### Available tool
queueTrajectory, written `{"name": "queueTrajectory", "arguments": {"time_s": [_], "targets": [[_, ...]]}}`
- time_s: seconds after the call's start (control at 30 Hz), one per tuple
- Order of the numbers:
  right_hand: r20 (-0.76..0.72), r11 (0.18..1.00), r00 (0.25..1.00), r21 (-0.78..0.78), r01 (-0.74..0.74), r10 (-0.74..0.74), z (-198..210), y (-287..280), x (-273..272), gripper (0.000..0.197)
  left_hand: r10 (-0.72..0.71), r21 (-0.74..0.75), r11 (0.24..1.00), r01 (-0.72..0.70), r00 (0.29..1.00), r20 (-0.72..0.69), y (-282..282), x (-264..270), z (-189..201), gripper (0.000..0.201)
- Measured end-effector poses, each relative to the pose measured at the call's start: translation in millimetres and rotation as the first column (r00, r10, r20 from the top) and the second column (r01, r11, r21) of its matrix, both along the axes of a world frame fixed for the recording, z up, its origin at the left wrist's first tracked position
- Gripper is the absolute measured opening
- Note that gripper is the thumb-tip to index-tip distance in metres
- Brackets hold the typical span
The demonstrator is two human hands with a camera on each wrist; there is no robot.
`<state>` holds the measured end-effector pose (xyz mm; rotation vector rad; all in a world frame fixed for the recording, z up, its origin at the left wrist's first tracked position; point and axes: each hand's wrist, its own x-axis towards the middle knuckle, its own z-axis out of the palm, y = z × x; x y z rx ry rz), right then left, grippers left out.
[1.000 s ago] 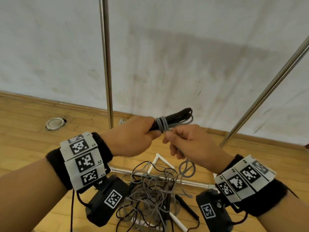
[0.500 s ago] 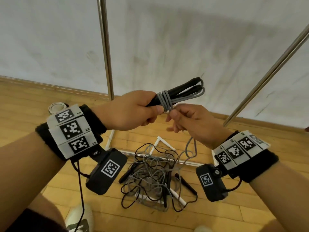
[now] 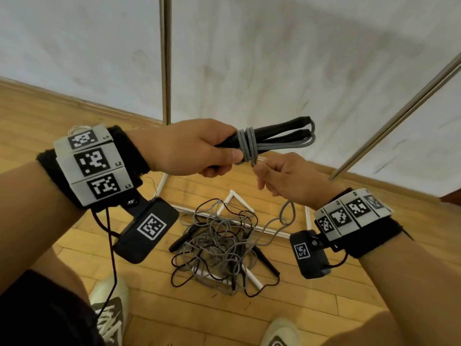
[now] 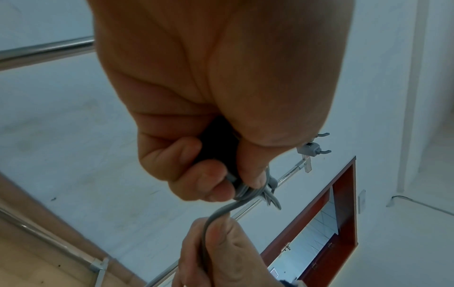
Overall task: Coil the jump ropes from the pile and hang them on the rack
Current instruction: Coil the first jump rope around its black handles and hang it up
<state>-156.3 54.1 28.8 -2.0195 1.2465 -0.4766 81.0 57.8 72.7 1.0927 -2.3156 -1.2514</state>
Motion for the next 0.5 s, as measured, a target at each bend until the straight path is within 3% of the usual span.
{"name": "queueTrajectory", "arguments": {"time_s": [0.13,0.23,0.3,0.37,0.47,0.5], "targets": [[-0.138,0.999,0.99,-0.036,-0.031,0.025,-5,-1,-2,0.05,-0.073,0.027,0.997,0.072,0.997,0.03,4,1,-1,0.018],[-0.113,0.997,0.992,0.052,-0.052,0.058,-10,1,-8,0.013,-0.141,0.054,0.989,0.139,0.989,0.042,8,0,-2,0.013],[-0.075,0.994,0.994,0.083,-0.067,0.073,-13,-3,-16,0.021,-0.173,0.069,0.984,0.167,0.98,0.095,10,-1,-5,0.009],[-0.131,0.995,0.988,0.061,-0.079,0.086,-14,-8,-18,0.035,-0.2,0.07,0.979,0.19,0.966,0.165,13,-3,-10,0.013],[-0.192,0.999,0.98,0.022,-0.044,0.047,-14,-11,-11,0.014,-0.222,0.034,0.975,0.221,0.938,0.266,14,-9,-17,0.016],[-0.19,0.999,0.981,-0.006,-0.04,0.038,-12,-10,-9,0.022,-0.223,0.026,0.974,0.225,0.928,0.298,15,-11,-19,0.017]]}}
